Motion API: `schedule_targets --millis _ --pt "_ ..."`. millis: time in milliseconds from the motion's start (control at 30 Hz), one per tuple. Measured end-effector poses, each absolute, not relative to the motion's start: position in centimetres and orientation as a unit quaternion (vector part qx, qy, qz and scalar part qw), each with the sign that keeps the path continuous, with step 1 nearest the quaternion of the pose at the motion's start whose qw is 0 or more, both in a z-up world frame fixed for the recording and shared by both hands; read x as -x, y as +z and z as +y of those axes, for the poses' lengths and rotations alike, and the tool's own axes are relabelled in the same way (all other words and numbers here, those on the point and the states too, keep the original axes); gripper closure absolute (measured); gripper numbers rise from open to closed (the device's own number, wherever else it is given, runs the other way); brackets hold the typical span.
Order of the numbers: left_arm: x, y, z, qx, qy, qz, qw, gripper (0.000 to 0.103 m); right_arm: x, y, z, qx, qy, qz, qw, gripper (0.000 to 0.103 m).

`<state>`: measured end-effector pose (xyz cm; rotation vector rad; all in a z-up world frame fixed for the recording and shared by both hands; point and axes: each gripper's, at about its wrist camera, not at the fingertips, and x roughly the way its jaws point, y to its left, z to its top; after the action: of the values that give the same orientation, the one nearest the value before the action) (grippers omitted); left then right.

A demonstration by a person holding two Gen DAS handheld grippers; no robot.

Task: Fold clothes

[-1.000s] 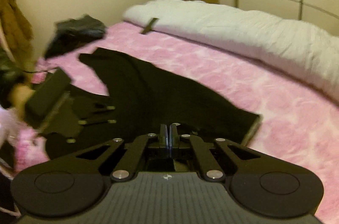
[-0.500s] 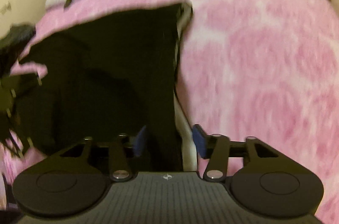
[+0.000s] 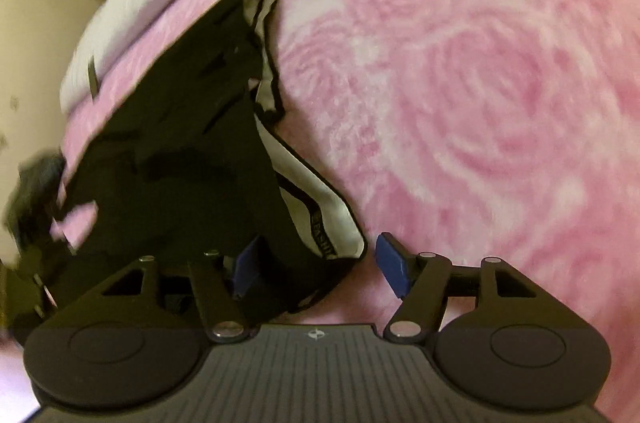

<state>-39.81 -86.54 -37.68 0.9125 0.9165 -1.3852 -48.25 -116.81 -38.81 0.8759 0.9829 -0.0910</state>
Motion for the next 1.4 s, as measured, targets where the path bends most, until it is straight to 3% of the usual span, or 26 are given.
schedule_targets --millis 100,133,167,200,267,333,467,533,567,600,733,800,900,1033,1233,1300,1333,1367,1400 --pt "40.4 -38.0 -86.3 -0.395 -0.599 0.394 0.574 0.007 49.3 -40.0 -116.8 -0.47 -0.045 0.41 0.781 0.036" --pt "40.5 -38.1 -86.2 -0.396 -0.6 0.394 0.572 0.007 49.5 -40.3 -116.8 -0.48 -0.048 0.4 0.78 0.04" --pt "40.7 -38.1 -86.1 -0.397 -0.601 0.393 0.571 0.007 49.7 -40.7 -116.8 -0.487 -0.051 0.391 0.779 0.063" --pt "40.8 -38.0 -86.0 -0.398 -0.603 0.392 0.57 0.007 49.9 -41.1 -117.1 -0.506 -0.054 0.379 0.773 0.08" --pt "40.7 -37.5 -85.7 -0.397 -0.604 0.388 0.572 0.007 50.6 -41.0 -117.2 -0.533 -0.057 0.364 0.762 0.09" --pt "40.6 -36.9 -85.4 -0.394 -0.604 0.387 0.574 0.007 51.7 -39.5 -116.6 -0.528 -0.066 0.37 0.762 0.093" --pt "40.2 -36.8 -84.4 -0.392 -0.599 0.393 0.578 0.007 52.8 -38.3 -115.6 -0.526 -0.1 0.394 0.747 0.092" --pt "40.1 -36.9 -83.9 -0.396 -0.597 0.394 0.576 0.007 51.8 -38.4 -115.6 -0.496 -0.124 0.414 0.753 0.08" --pt "40.1 -36.9 -83.7 -0.399 -0.596 0.393 0.575 0.007 51.3 -38.4 -115.8 -0.478 -0.138 0.422 0.758 0.069" --pt "40.1 -36.7 -83.2 -0.402 -0.594 0.392 0.577 0.007 51.0 -38.1 -115.9 -0.469 -0.148 0.423 0.761 0.065" --pt "39.4 -35.8 -79.5 -0.392 -0.573 0.395 0.602 0.007 50.7 -35.5 -114.6 -0.407 -0.193 0.413 0.791 0.06" --pt "39.2 -35.6 -76.7 -0.402 -0.556 0.39 0.614 0.007 51.4 -34.5 -113.1 -0.388 -0.214 0.417 0.794 0.053" --pt "39.0 -35.7 -71.8 -0.445 -0.534 0.366 0.618 0.013 52.6 -34.4 -109.9 -0.41 -0.221 0.423 0.777 0.053" --pt "38.8 -37.2 -66.1 -0.513 -0.518 0.333 0.598 0.031 51.4 -36.0 -105.0 -0.45 -0.174 0.432 0.762 0.05" --pt "37.6 -40.3 -60.6 -0.594 -0.499 0.279 0.566 0.045 48.3 -38.8 -101.2 -0.494 -0.186 0.402 0.748 0.031" --pt "37.0 -40.6 -59.7 -0.586 -0.507 0.282 0.566 0.056 47.9 -39.2 -101.2 -0.51 -0.208 0.383 0.741 0.028" --pt "37.0 -40.6 -59.5 -0.582 -0.514 0.287 0.561 0.073 47.8 -39.3 -101.2 -0.517 -0.218 0.377 0.737 0.029" --pt "37.3 -40.6 -59.5 -0.584 -0.517 0.285 0.558 0.096 47.8 -39.4 -101.4 -0.524 -0.228 0.373 0.731 0.037" --pt "37.6 -40.5 -59.3 -0.588 -0.513 0.279 0.56 0.101 47.9 -39.5 -101.7 -0.536 -0.242 0.369 0.719 0.051"
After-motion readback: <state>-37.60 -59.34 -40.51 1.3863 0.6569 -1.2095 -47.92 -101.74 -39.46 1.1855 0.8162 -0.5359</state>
